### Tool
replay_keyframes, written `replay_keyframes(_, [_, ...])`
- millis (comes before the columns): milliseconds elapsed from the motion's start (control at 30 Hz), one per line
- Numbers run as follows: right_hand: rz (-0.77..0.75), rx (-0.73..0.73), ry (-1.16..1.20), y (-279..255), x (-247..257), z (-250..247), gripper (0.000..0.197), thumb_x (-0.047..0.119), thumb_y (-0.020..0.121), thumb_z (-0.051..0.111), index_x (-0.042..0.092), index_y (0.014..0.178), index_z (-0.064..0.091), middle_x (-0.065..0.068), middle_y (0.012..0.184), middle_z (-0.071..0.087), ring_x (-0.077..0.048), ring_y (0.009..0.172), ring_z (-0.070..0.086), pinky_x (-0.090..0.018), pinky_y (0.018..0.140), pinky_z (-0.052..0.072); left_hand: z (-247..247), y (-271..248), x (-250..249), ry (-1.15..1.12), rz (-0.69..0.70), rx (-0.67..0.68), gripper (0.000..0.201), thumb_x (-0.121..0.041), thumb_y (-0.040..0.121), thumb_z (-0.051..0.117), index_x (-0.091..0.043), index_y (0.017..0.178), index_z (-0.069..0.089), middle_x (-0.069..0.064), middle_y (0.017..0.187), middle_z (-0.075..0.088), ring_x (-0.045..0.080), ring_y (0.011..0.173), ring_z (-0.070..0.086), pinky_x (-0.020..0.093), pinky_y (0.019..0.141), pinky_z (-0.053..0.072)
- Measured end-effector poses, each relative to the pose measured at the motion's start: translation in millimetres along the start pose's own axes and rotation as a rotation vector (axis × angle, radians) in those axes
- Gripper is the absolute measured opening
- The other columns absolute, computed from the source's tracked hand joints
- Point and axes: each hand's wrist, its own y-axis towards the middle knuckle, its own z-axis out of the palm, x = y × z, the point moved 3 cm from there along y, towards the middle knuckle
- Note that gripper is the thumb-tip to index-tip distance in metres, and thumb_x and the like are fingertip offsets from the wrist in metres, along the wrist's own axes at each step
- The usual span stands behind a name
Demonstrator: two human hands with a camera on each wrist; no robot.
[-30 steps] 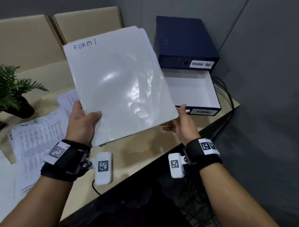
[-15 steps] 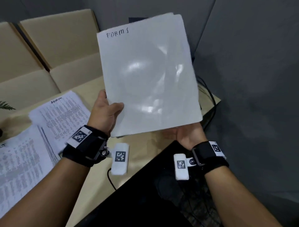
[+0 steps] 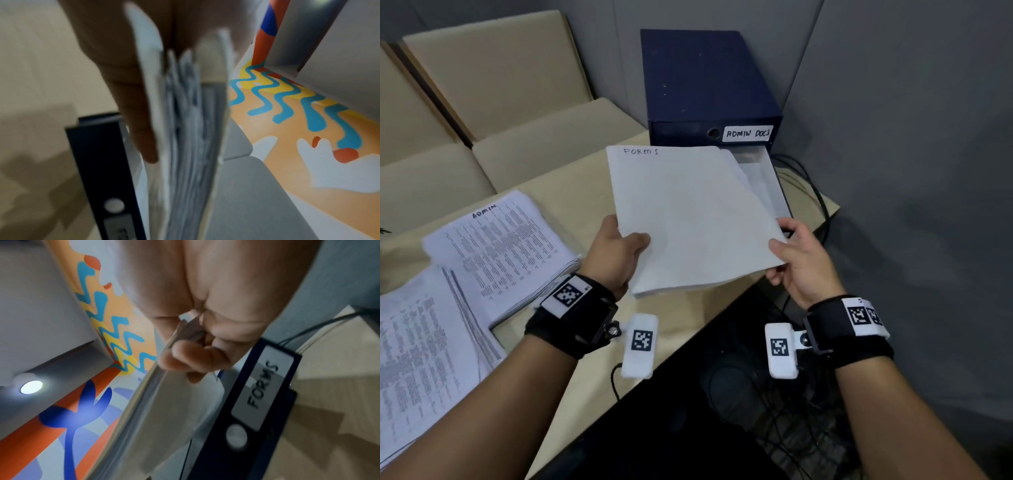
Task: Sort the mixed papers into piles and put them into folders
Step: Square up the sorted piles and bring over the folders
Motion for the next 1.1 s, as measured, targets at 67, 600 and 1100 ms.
replay_keyframes(67, [-0.016, -0.097, 0.043, -1, 5, -14, 0.026, 0.0, 0.098, 0.045, 0.022, 0.111, 0.05, -0.003, 0.074, 0.062, -0.012, 0.039, 0.043, -0.02, 0.038, 0.031, 22, 0, -4, -0.003, -0.025, 0.073, 0.037, 0.0, 0.091, 0.051, -0.001, 0.127, 0.043, 0.015, 0.121, 0.062, 0.026, 0.096, 0.066, 0.038, 0.079, 0.054])
replay_keyframes(600, [-0.019, -0.297, 0.047, 48, 8, -17, 0.017, 0.008, 0.099, 0.047, 0.013, 0.112, 0.056, -0.013, 0.097, 0.057, -0.008, 0.04, 0.048, -0.02, 0.04, 0.041, 39, 12, 5, 0.536, 0.34, 0.065, 0.038, -0.026, 0.066, 0.085, -0.02, 0.1, 0.068, 0.004, 0.141, 0.041, 0.011, 0.122, 0.047, 0.024, 0.102, 0.04])
replay_keyframes(1100, [-0.132, -0.383, -0.472, 46, -12, -35, 0.005, 0.033, 0.079, 0.066, 0.032, 0.083, 0.064, 0.002, 0.088, 0.065, -0.02, 0.08, 0.065, -0.048, 0.08, 0.056, 64, 59, 13, 1.418, 0.403, 0.072, 0.037, -0.056, 0.089, 0.044, -0.034, 0.1, 0.071, -0.013, 0.14, 0.045, 0.02, 0.126, 0.025, 0.044, 0.097, 0.021])
